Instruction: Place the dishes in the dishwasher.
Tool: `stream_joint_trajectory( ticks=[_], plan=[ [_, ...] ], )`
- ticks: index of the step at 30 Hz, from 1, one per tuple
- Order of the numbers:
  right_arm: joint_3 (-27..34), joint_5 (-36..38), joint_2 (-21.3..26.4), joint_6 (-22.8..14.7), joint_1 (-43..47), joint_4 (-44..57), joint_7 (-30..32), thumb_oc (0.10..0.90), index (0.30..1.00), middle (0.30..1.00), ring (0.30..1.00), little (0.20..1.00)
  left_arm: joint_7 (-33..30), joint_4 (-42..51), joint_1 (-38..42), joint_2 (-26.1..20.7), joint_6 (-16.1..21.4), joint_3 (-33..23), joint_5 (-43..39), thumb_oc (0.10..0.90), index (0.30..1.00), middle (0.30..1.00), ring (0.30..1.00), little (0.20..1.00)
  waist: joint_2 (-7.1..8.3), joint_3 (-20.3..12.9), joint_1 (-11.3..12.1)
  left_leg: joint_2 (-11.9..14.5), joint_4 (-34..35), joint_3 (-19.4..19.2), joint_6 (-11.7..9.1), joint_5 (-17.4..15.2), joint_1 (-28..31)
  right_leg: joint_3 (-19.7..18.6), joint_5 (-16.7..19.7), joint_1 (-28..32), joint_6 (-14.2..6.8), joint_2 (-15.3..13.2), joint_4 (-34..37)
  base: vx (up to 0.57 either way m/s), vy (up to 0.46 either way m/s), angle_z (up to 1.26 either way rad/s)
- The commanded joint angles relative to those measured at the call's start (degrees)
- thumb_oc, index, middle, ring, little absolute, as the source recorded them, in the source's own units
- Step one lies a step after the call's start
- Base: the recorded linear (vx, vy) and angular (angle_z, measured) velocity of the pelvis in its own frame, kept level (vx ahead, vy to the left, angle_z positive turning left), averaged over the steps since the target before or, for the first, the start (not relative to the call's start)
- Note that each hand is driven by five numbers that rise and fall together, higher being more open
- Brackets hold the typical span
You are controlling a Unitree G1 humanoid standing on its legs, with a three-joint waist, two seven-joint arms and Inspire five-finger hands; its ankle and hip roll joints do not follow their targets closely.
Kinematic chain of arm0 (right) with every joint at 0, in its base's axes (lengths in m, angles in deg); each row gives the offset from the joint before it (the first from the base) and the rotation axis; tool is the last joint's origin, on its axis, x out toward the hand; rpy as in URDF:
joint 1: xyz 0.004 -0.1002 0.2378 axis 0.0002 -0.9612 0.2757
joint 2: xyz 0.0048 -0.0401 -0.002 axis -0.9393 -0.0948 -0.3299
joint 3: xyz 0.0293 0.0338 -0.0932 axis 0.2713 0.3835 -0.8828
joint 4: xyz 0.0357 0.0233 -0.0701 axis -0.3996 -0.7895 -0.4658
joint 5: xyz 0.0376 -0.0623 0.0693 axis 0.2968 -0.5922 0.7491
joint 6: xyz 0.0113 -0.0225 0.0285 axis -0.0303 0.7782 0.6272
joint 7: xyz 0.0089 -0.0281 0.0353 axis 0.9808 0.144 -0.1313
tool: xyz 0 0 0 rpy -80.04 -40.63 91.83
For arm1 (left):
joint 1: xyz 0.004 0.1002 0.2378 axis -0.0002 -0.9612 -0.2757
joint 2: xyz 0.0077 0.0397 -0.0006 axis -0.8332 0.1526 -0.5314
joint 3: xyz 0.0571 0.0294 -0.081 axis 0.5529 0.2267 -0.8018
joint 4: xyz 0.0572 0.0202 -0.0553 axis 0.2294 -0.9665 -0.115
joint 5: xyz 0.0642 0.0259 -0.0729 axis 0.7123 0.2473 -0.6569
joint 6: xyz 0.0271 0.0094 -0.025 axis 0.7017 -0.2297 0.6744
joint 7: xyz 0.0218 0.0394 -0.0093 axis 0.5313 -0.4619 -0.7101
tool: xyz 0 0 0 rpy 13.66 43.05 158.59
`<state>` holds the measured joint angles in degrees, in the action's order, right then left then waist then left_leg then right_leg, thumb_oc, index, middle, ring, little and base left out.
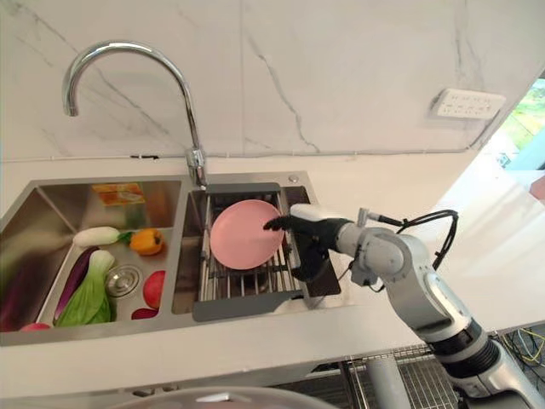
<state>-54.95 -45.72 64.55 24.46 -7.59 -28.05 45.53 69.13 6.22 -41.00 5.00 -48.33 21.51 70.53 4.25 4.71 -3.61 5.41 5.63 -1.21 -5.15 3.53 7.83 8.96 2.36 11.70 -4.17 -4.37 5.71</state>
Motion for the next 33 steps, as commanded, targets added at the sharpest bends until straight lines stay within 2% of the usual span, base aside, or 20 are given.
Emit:
stream_joint_trajectory(
  ticks=[1,2,9,12,14,17,26,30,33],
  plan=[
    [1.75,-5.1,3.17,-5.16,6.6,3.31,1.87,0.8,0.9,0.9,0.9,0.9,-0.12,-2.91,6.33,5.34,1.1,4.26,0.5,0.8,0.9,0.9,0.9,0.9,-2.46,-0.51,2.09,2.19,-0.63,-3.79,-2.48,-3.94,1.45,0.82,-2.46,-2.13,-4.14,-3.98,-0.71,0.0,0.0,0.0],
    [1.69,-5.1,3.16,-5.2,6.66,3.25,1.9,0.8,0.9,0.9,0.9,0.9,-0.12,-2.9,6.33,5.35,1.1,4.23,0.5,0.8,0.9,0.9,0.9,0.9,-2.47,-0.5,2.04,2.18,-0.63,-3.76,-2.48,-3.94,1.45,0.85,-2.47,-2.11,-4.14,-3.98,-0.71,0.0,0.0,0.0],
    [-2.63,-11.74,2.93,-12.0,7.24,-1.66,9.14,0.8,0.9,0.9,0.9,0.9,1.0,-5.56,5.98,3.32,1.84,2.98,2.03,0.8,0.9,0.9,0.9,0.9,-2.57,0.08,3.09,1.76,-0.63,-2.89,-2.45,-3.98,1.47,2.27,-2.99,-1.21,-4.25,-4.39,-0.71,0.0,0.002,0.02],
    [-3.69,-13.59,2.75,-13.5,7.34,-2.44,11.09,0.8,0.9,0.9,0.9,0.9,0.85,-5.63,5.67,3.02,1.95,2.63,2.25,0.8,0.9,0.9,0.9,0.9,-2.58,0.3,3.3,1.69,-0.63,-2.69,-2.47,-3.9,1.38,2.64,-3.02,-1.13,-4.27,-4.39,-0.71,0.0,0.0,0.02],
    [-5.74,-16.37,2.75,-16.23,7.77,-3.33,15.45,0.8,0.9,0.9,0.9,0.9,-0.27,-6.34,5.4,2.36,1.81,2.18,2.92,0.8,0.9,0.9,0.9,0.9,-2.6,0.49,3.7,1.58,-0.63,-2.46,-2.56,-3.83,1.3,3.05,-3.07,-1.1,-4.35,-4.46,-0.71,0.0,0.0,0.0],
    [-9.08,-18.17,2.68,-17.86,9.02,-5.04,18.21,0.8,0.9,0.9,0.9,0.9,-0.88,-6.9,5.71,1.89,1.97,1.59,2.75,0.8,0.9,0.9,0.9,0.9,-2.51,0.82,4.12,1.58,-0.63,-2.23,-2.71,-3.67,1.0,3.29,-3.05,-1.22,-4.37,-4.56,-0.71,-0.01,0.002,0.05],
    [-13.47,-20.58,-0.12,-18.95,11.41,-9.76,22.26,0.8,0.9,0.9,0.9,0.9,-1.14,-7.31,6.47,2.08,2.87,2.28,1.78,0.8,0.9,0.9,0.9,0.9,-2.25,1.17,4.65,1.63,-0.63,-1.59,-2.86,-3.4,0.28,4.13,-3.24,-1.2,-4.27,-4.53,-0.71,0.0,0.001,0.07],
    [-15.4,-24.01,-2.57,-20.79,11.46,-15.49,29.75,0.8,0.9,0.9,0.9,0.9,-1.2,-7.58,7.11,2.2,3.25,2.56,1.42,0.8,0.9,0.9,0.9,0.9,-2.05,1.24,5.0,1.63,-0.63,-1.09,-3.0,-3.26,-0.04,4.62,-3.36,-1.13,-4.18,-4.41,-0.71,0.0,0.001,0.08],
    [-15.9,-26.48,-3.02,-21.39,11.82,-17.12,32.52,0.8,0.9,0.9,0.9,0.9,-1.15,-7.62,7.22,2.35,3.36,2.76,1.37,0.8,0.9,0.9,0.9,0.9,-2.06,1.33,5.14,1.64,-0.63,-1.07,-3.06,-3.2,-0.13,4.73,-3.42,-1.12,-4.15,-4.38,-0.71,-0.01,0.004,0.12]
  ],
)
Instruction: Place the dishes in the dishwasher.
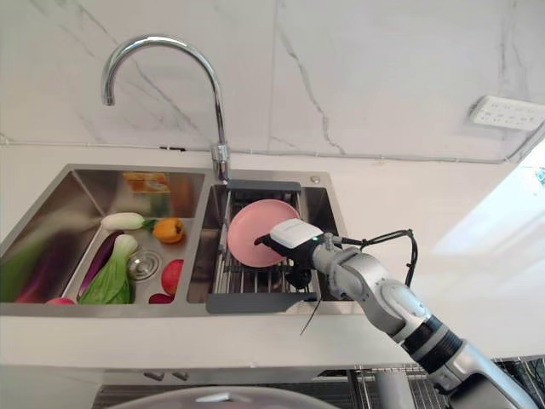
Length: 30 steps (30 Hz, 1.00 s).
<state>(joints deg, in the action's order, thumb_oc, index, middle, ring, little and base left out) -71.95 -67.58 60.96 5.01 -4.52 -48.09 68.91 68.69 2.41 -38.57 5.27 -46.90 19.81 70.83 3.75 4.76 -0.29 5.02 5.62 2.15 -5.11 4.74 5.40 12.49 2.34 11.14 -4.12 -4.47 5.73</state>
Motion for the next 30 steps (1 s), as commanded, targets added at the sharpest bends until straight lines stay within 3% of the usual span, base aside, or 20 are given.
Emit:
stream_joint_trajectory(
  ticks=[1,3,4,5,6,7,8,12,16,25,30],
  plan=[
    [1.0,-4.7,0.5,-2.0,8.83,2.72,9.31,0.8,0.9,0.9,0.9,0.9,-0.71,-3.81,4.79,2.08,1.93,4.43,1.06,0.8,0.9,0.9,0.9,0.9,-1.56,1.28,1.79,2.03,-0.62,-4.42,-3.11,-4.41,2.3,1.21,-3.41,-0.56,-4.19,-4.27,-0.73,0.0,-0.001,0.05],
    [-1.3,-9.68,0.76,-4.39,9.08,-1.7,16.85,0.8,0.9,0.9,0.9,0.9,-0.85,-3.85,4.98,2.27,2.37,4.69,0.91,0.8,0.9,0.9,0.9,0.9,-1.65,1.36,2.07,2.04,-0.62,-4.15,-3.21,-4.43,2.28,1.46,-3.56,-0.38,-4.16,-4.08,-0.73,0.0,-0.002,0.02],
    [-2.78,-12.61,0.64,-4.37,9.47,-4.67,20.94,0.8,0.9,0.9,0.9,0.9,-1.8,-4.03,3.55,2.5,5.07,5.32,1.49,0.8,0.9,0.9,0.9,0.9,-1.58,1.45,2.65,2.0,-0.62,-3.76,-3.34,-4.28,2.15,1.86,-3.67,-0.25,-4.11,-4.07,-0.73,0.0,0.0,0.0],
    [-2.78,-12.61,0.64,-4.37,9.47,-4.67,20.94,0.8,0.9,0.9,0.9,0.9,-1.8,-4.03,3.55,2.5,5.07,5.32,1.49,0.8,0.9,0.9,0.9,0.9,-1.58,1.45,2.65,2.0,-0.62,-3.76,-3.34,-4.28,2.15,1.86,-3.67,-0.25,-4.11,-4.07,-0.73,0.0,0.0,0.0],
    [-3.61,-16.43,-0.42,-2.9,10.93,-7.56,26.9,0.544,0.516,0.516,0.516,0.516,-2.82,-4.72,4.62,3.77,3.99,5.87,0.49,0.8,0.9,0.9,0.9,0.9,-1.47,1.44,2.72,2.07,-0.62,-3.52,-3.47,-4.2,1.9,1.92,-3.67,-0.28,-4.06,-4.06,-0.73,0.0,-0.021,0.04],
    [-2.96,-18.04,-1.0,-1.87,10.9,-7.35,29.29,0.4,0.3,0.3,0.3,0.3,-3.42,-4.84,5.1,4.09,3.57,5.64,0.18,0.8,0.9,0.9,0.9,0.9,-1.43,1.43,2.51,2.12,-0.62,-3.56,-3.51,-4.14,1.87,1.88,-3.68,-0.34,-4.07,-3.98,-0.73,-0.01,-0.028,0.06],
    [-2.32,-19.99,-1.33,-0.45,10.6,-8.1,33.95,0.4,0.3,0.3,0.3,0.3,-3.84,-4.8,5.43,4.5,3.55,5.98,-0.05,0.8,0.9,0.9,0.9,0.9,-1.4,1.53,2.38,2.19,-0.62,-3.6,-3.56,-4.1,1.83,1.9,-3.68,-0.38,-4.07,-3.98,-0.73,-0.01,-0.019,0.05],
    [-3.18,-23.09,-3.36,1.31,11.15,-12.92,42.67,0.4,0.3,0.3,0.3,0.3,-3.61,-4.62,5.39,4.99,3.57,7.24,-0.06,0.8,0.9,0.9,0.9,0.9,-1.55,1.3,2.45,2.3,-0.62,-3.39,-3.72,-3.86,1.58,2.16,-3.88,-0.26,-4.01,-3.93,-0.73,0.0,-0.005,-0.03],
    [-2.23,-23.4,-4.93,2.97,11.64,-12.6,45.98,0.4,0.3,0.3,0.3,0.3,-2.31,-6.06,5.03,3.84,4.91,6.11,0.13,0.8,0.9,0.9,0.9,0.9,-1.26,1.15,2.57,2.44,-0.62,-3.22,-3.93,-3.69,1.5,2.53,-4.07,-0.21,-3.98,-3.9,-0.73,0.0,-0.018,0.03],
    [2.02,-20.22,-5.0,2.02,10.76,-7.3,53.87,0.4,0.3,0.3,0.3,0.3,-0.54,-7.11,5.16,2.09,5.08,4.61,1.22,0.8,0.9,0.9,0.9,0.9,-1.26,0.54,2.25,2.73,-0.62,-3.31,-4.14,-3.54,1.49,3.13,-4.47,0.22,-3.93,-3.84,-0.73,0.0,-0.01,0.13],
    [5.55,-18.54,-4.39,1.47,9.84,-1.42,53.45,0.4,0.3,0.3,0.3,0.3,0.75,-7.42,5.48,1.16,5.18,3.57,1.47,0.8,0.9,0.9,0.9,0.9,-1.38,0.55,1.79,2.94,-0.62,-3.51,-4.32,-3.47,1.54,3.2,-4.57,0.21,-3.94,-3.7,-0.73,0.0,0.0,0.0]
  ],
)
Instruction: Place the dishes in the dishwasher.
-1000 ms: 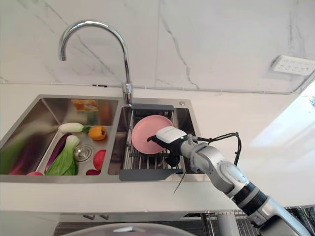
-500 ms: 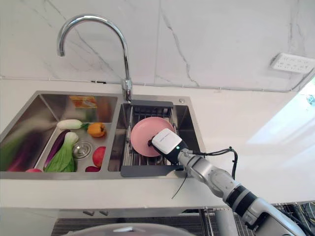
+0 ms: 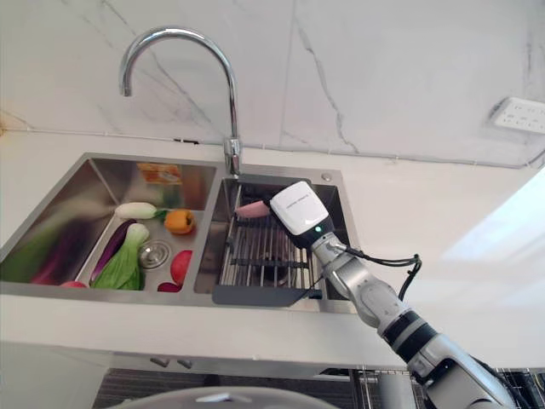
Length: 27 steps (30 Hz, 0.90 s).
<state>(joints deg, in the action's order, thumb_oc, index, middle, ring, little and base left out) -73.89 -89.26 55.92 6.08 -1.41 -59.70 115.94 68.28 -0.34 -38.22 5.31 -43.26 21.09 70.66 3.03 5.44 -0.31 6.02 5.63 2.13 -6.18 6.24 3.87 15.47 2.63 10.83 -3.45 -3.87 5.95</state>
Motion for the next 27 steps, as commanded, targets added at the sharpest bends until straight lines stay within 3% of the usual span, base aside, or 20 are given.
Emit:
stream_joint_trajectory(
  ticks=[1,4,5,9,14,25,26,27],
  plan=[
    [8.11,2.66,2.02,0.14,6.61,12.39,5.75,0.4,0.3,0.3,0.3,0.3,-1.06,-1.75,6.97,1.88,-3.9,3.64,1.2,0.8,0.9,0.9,0.9,0.9,-1.16,-0.12,1.56,1.87,-0.63,-3.53,-3.12,-5.07,3.04,0.03,-4.9,0.49,-4.56,-4.23,-0.95,0.0,0.0,0.0],
    [11.97,2.63,5.66,-1.0,3.78,14.87,5.64,0.4,0.3,0.3,0.3,0.3,-1.75,2.49,4.0,3.06,-2.1,5.17,3.03,0.8,0.9,0.9,0.9,0.9,-2.06,0.15,1.51,1.77,-0.63,-2.99,-2.87,-5.0,2.77,0.04,-4.91,0.23,-4.49,-4.1,-0.95,-0.02,0.047,0.04],
    [18.74,4.43,8.46,-0.81,2.27,21.38,4.47,0.4,0.3,0.3,0.3,0.3,-3.05,0.46,2.98,4.01,0.25,4.86,2.62,0.8,0.9,0.9,0.9,0.9,-2.26,0.56,0.69,1.79,-0.63,-2.98,-2.86,-5.08,2.7,-0.33,-4.86,-0.16,-4.5,-4.09,-0.95,-0.02,0.019,0.05],
    [25.25,5.74,10.63,0.52,-1.46,28.26,2.37,0.4,0.3,0.3,0.3,0.3,-2.78,-0.4,3.37,4.66,0.45,4.45,2.49,0.8,0.9,0.9,0.9,0.9,-2.23,0.74,-0.48,1.75,-0.63,-3.65,-2.68,-5.3,2.87,-1.5,-4.76,-0.58,-4.5,-3.97,-0.95,-0.01,0.009,0.02],
    [35.08,8.36,13.45,1.13,-9.23,34.5,0.26,0.4,0.3,0.3,0.3,0.3,-1.43,-1.08,3.32,4.96,-1.08,4.48,5.82,0.8,0.9,0.9,0.9,0.9,-2.26,0.88,-3.91,1.66,-0.63,-7.21,-1.96,-6.29,3.95,-5.24,-3.72,-2.22,-5.11,-4.24,-0.95,0.0,0.027,-0.19],
    [45.91,11.46,14.14,1.5,-20.33,42.79,-0.86,0.4,0.3,0.3,0.3,0.3,-1.15,-0.65,2.22,4.51,0.04,3.83,8.06,0.8,0.9,0.9,0.9,0.9,-2.53,1.76,-14.34,-0.94,-0.63,-23.32,1.27,-10.96,7.32,-24.6,1.2,-12.52,-8.83,-3.92,-0.95,-0.01,0.079,-1.06],
    [46.13,11.49,14.05,1.52,-20.55,43.06,-0.99,0.4,0.3,0.3,0.3,0.3,-1.16,-0.67,2.27,4.47,0.05,3.86,8.06,0.8,0.9,0.9,0.9,0.9,-2.43,1.58,-14.03,-0.94,-0.63,-23.59,1.18,-10.5,6.97,-24.91,1.67,-13.02,-8.7,-3.84,-0.95,-0.03,0.093,-0.99],
    [47.31,11.85,14.01,1.58,-21.81,44.48,-0.9,0.4,0.3,0.3,0.3,0.3,-1.06,-0.52,3.12,4.21,-0.08,3.57,7.66,0.8,0.9,0.9,0.9,0.9,-2.53,1.98,-16.02,-1.51,-0.63,-25.15,1.67,-11.27,7.34,-26.64,2.05,-14.18,-9.53,-3.77,-0.95,-0.08,0.117,-1.06]
  ],
)
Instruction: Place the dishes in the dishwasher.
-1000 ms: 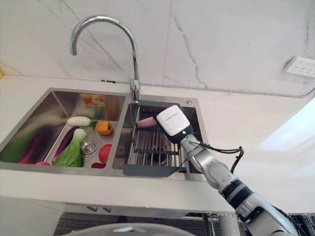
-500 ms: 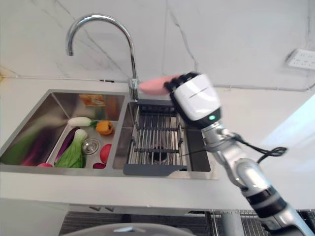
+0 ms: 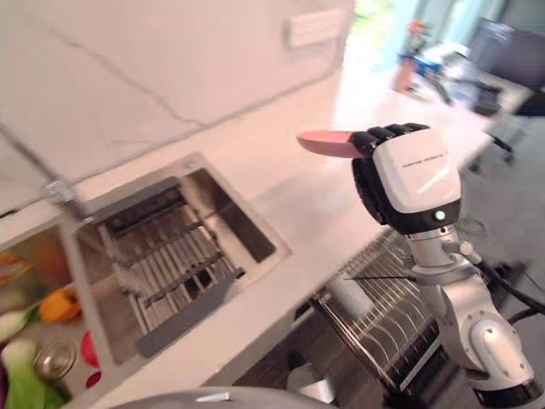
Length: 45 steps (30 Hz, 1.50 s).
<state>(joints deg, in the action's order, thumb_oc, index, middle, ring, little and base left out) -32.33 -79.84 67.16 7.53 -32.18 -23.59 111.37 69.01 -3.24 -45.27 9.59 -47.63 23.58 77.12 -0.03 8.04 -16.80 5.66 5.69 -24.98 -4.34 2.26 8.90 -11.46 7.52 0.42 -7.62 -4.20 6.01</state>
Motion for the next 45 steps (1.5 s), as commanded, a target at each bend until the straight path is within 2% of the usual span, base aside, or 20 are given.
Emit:
stream_joint_trajectory(
  ticks=[1,7,12,14,16,19,20,21,25,26,33,36,38,40,41,42,45],
  plan=[
    [7.55,2.71,2.41,0.4,6.61,9.26,3.38,0.4,0.3,0.3,0.3,0.3,-1.58,3.17,11.23,-0.36,3.9,1.19,1.06,0.8,0.9,0.9,0.9,0.9,0.47,-0.24,-1.17,-1.82,-0.69,0.14,0.23,-7.52,2.02,-2.06,-1.8,-5.76,-5.97,-3.09,-1.01,-0.06,0.13,-0.71],
    [9.93,3.45,2.22,-1.45,0.89,8.73,3.34,0.4,0.3,0.3,0.3,0.3,-2.5,4.66,13.1,0.55,3.57,2.99,0.58,0.8,0.9,0.9,0.9,0.9,0.23,1.44,-3.48,-3.12,-0.69,-2.29,1.04,-7.76,1.38,-5.32,-0.12,-8.66,-6.85,-2.8,-1.09,-0.07,0.072,-0.63],
    [9.29,3.0,2.51,-1.8,-1.05,5.79,4.46,0.4,0.3,0.3,0.3,0.3,-2.49,4.0,14.9,1.38,4.19,3.55,0.5,0.8,0.9,0.9,0.9,0.9,0.37,2.8,-3.88,-3.69,-0.69,-2.29,1.06,-7.77,1.48,-5.35,0.09,-9.02,-7.03,-3.41,-1.28,-0.03,0.019,-0.2],
    [7.41,1.52,3.93,-1.05,-0.54,-0.06,5.06,0.4,0.3,0.3,0.3,0.3,-2.27,4.36,15.75,1.43,4.69,4.1,0.87,0.8,0.9,0.9,0.9,0.9,0.42,4.24,-2.91,-3.88,-0.69,-1.96,1.08,-7.6,1.42,-4.32,-0.02,-8.84,-6.99,-3.73,-1.49,-0.06,-0.006,-0.13],
    [7.13,1.49,4.01,-1.08,-0.2,-0.42,5.28,0.4,0.3,0.3,0.3,0.3,-2.27,4.35,15.79,1.43,4.69,4.01,0.86,0.8,0.9,0.9,0.9,0.9,0.44,4.34,-3.04,-3.87,-0.69,-1.92,1.08,-7.6,1.47,-4.27,-0.03,-8.77,-6.99,-3.74,-1.48,0.0,0.0,0.0],
    [4.87,-0.35,5.41,0.37,0.75,-9.3,7.07,0.4,0.3,0.3,0.3,0.3,-2.14,4.88,16.56,1.2,5.29,4.32,0.79,0.8,0.9,0.9,0.9,0.9,0.04,6.52,-0.72,-3.59,-0.69,-0.12,0.76,-6.99,0.74,-1.84,-0.13,-8.32,-6.69,-4.42,-1.7,-0.07,-0.034,0.16],
    [4.54,-0.35,5.49,0.32,1.13,-9.74,7.37,0.4,0.3,0.3,0.3,0.3,-2.14,4.86,16.61,1.2,5.3,4.24,0.78,0.8,0.9,0.9,0.9,0.9,0.05,6.62,-0.9,-3.57,-0.69,0.0,0.76,-6.98,0.79,-1.72,-0.14,-8.21,-6.68,-4.44,-1.68,-0.09,-0.087,0.16],
    [3.05,-0.54,5.45,0.79,1.21,-14.96,8.41,0.4,0.3,0.3,0.3,0.3,-2.18,4.9,16.84,1.11,5.68,4.45,0.58,0.8,0.9,0.9,0.9,0.9,-0.2,7.33,0.51,-3.23,-0.69,0.61,0.31,-6.0,0.02,-0.75,0.31,-8.27,-6.21,-4.72,-1.6,-0.08,-0.077,0.28],
    [-2.85,0.75,4.83,1.69,4.94,-32.06,12.79,0.4,0.3,0.3,0.3,0.3,-1.98,3.66,16.42,0.94,5.9,4.89,0.9,0.8,0.9,0.9,0.9,0.9,-1.36,9.26,2.47,-2.41,-0.69,2.8,-0.38,-5.07,-0.54,2.3,-0.51,-6.86,-5.37,-5.23,-1.78,-0.05,-0.071,0.67],
    [-3.43,0.82,4.84,1.58,5.54,-32.82,13.3,0.4,0.3,0.3,0.3,0.3,-1.98,3.65,16.4,0.9,5.94,4.79,0.91,0.8,0.9,0.9,0.9,0.9,-1.32,9.34,2.23,-2.37,-0.69,2.96,-0.4,-5.06,-0.48,2.47,-0.53,-6.71,-5.34,-5.23,-1.75,-0.02,-0.054,0.51],
    [-10.69,2.61,4.22,2.48,12.7,-46.82,16.98,0.4,0.3,0.3,0.3,0.3,-1.63,2.47,15.35,0.96,6.43,6.26,2.07,0.8,0.9,0.9,0.9,0.9,-2.97,10.62,4.33,-1.66,-0.69,4.9,-1.22,-4.4,-0.6,5.08,-1.39,-4.81,-4.6,-5.64,-1.52,-0.01,-0.04,0.14],
    [-11.73,2.78,4.11,3.3,14.01,-48.37,17.61,0.4,0.3,0.3,0.3,0.3,-1.56,2.75,15.19,1.07,6.68,6.78,2.1,0.8,0.9,0.9,0.9,0.9,-3.47,10.77,4.72,-1.55,-0.69,5.47,-1.38,-4.14,-0.73,5.74,-1.64,-4.37,-4.42,-5.73,-1.4,0.0,-0.024,0.21],
    [-13.74,3.5,3.88,3.56,15.86,-52.76,18.4,0.4,0.3,0.3,0.3,0.3,-1.4,2.99,14.99,1.39,7.1,7.85,2.03,0.8,0.9,0.9,0.9,0.9,-4.48,10.49,5.34,-1.47,-0.69,6.23,-1.6,-3.93,-0.94,6.65,-2.11,-3.57,-4.23,-5.78,-1.14,0.03,-0.028,-0.01],
    [-13.32,4.0,3.89,3.09,15.51,-50.15,17.06,0.4,0.3,0.3,0.3,0.3,-1.26,3.17,14.88,1.43,7.24,7.63,2.11,0.8,0.9,0.9,0.9,0.9,-4.73,10.25,5.21,-1.26,-0.69,6.55,-1.8,-3.87,-1.05,7.07,-2.46,-3.27,-4.06,-5.67,-1.02,0.03,-0.032,0.26],
    [-12.93,4.29,3.93,3.17,14.95,-50.26,16.54,0.623,0.634,0.634,0.634,0.634,-1.13,3.25,14.86,1.5,7.3,7.97,2.2,0.8,0.9,0.9,0.9,0.9,-5.01,10.05,5.37,-1.18,-0.69,6.88,-1.81,-3.76,-1.08,7.39,-2.72,-2.99,-3.97,-5.7,-1.01,0.02,-0.043,0.07],
    [-12.51,4.98,3.8,2.8,14.44,-49.69,15.61,0.8,0.9,0.9,0.9,0.9,-0.92,3.3,14.93,1.62,7.28,8.41,2.4,0.8,0.9,0.9,0.9,0.9,-5.33,9.79,5.48,-1.0,-0.69,7.65,-1.96,-3.49,-1.34,8.04,-3.23,-2.55,-3.74,-5.67,-1.11,0.02,-0.045,0.1],
    [-11.87,5.54,3.69,2.26,13.26,-48.85,15.0,0.8,0.9,0.9,0.9,0.9,-0.6,3.41,14.85,1.45,7.35,8.7,2.74,0.8,0.9,0.9,0.9,0.9,-5.6,9.47,5.16,-0.78,-0.69,8.67,-2.07,-3.45,-1.57,8.58,-3.89,-2.17,-3.22,-5.56,-1.45,0.02,-0.042,0.31]
  ],
)
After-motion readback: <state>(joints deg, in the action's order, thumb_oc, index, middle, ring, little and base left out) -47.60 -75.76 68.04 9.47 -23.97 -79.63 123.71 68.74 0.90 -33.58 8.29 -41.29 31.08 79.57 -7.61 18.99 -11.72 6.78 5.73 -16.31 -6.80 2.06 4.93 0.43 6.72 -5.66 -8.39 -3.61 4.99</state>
